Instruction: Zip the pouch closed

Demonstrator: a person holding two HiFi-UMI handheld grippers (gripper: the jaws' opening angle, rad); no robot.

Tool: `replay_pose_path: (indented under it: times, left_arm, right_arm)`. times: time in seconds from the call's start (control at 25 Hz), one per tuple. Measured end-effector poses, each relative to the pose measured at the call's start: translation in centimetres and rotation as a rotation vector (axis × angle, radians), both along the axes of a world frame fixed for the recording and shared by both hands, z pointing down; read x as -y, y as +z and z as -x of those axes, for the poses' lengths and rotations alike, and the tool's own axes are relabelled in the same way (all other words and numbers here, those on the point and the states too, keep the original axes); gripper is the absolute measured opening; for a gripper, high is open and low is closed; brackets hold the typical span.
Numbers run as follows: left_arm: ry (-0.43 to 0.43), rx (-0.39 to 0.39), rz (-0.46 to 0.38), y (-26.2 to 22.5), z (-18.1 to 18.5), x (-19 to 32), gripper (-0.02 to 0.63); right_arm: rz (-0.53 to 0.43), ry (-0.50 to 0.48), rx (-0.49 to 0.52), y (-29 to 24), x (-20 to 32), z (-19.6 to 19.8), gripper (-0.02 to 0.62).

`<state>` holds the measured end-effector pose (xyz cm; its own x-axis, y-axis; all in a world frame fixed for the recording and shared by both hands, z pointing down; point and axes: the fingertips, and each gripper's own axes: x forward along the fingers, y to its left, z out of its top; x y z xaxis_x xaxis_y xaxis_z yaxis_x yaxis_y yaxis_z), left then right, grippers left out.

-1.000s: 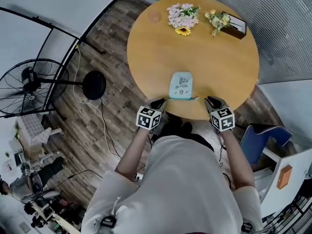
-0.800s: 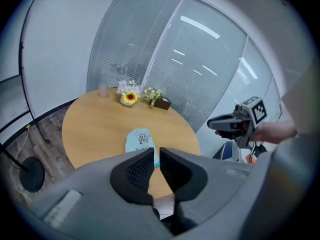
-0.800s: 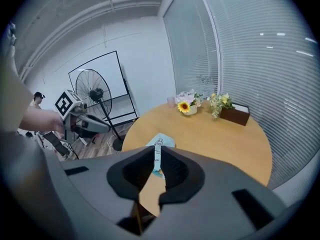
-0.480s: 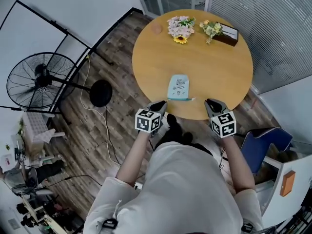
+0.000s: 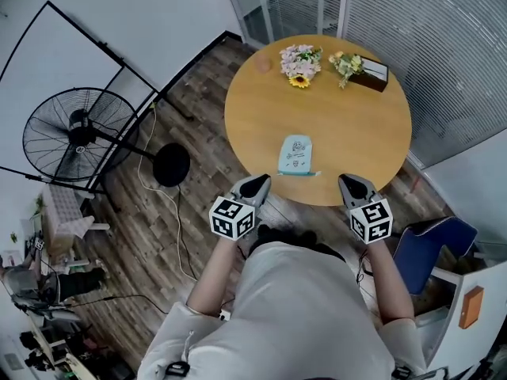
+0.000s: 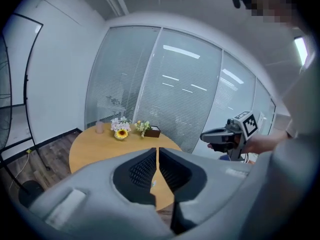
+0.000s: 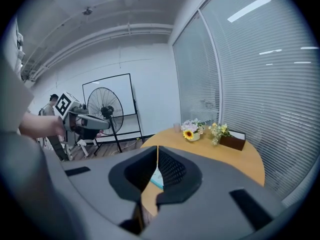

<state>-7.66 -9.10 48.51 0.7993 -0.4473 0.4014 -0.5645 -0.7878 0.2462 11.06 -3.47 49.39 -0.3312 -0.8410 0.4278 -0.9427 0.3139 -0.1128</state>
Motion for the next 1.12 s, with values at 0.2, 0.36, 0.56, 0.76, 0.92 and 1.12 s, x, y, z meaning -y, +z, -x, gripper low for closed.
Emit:
replay_pose_path:
  times: [0.2, 0.36, 0.56, 0.76, 0.92, 1.12]
  left_arm:
    - [0.032, -0.019, -0.056, -2.4, 2.4, 0.2, 0.028]
    - [0.075, -0.013, -0.073, -3.7, 4.5, 0.5, 0.028]
    - [0.089, -0.028, -0.098, -5.3, 6.6, 2.2, 0.028]
    - [0.103, -0.037, -0.113, -6.1, 7.0, 2.5, 0.028]
    - [0.099, -0.056, -0.11, -6.3, 7.0, 2.8, 0.028]
    - [0.098, -0.074, -0.1, -6.2, 6.6, 2.6, 0.028]
  right_arm:
    - [-0.034, 0.042, -0.015, -2.5, 0.0, 0.9, 0.011]
    - [-0.056, 0.083, -0.014, -4.1, 0.1, 2.4, 0.009]
    - [-0.117, 0.113, -0.021, -6.1, 0.8, 3.7, 0.003]
    - [-0.13, 0.139, -0.026, -7.3, 0.7, 3.9, 0.003]
    - [-0.128, 0.152, -0.027, -7.5, 0.6, 3.8, 0.003]
    - [-0.116, 0.153, -0.033, -6.8, 0.5, 3.4, 0.003]
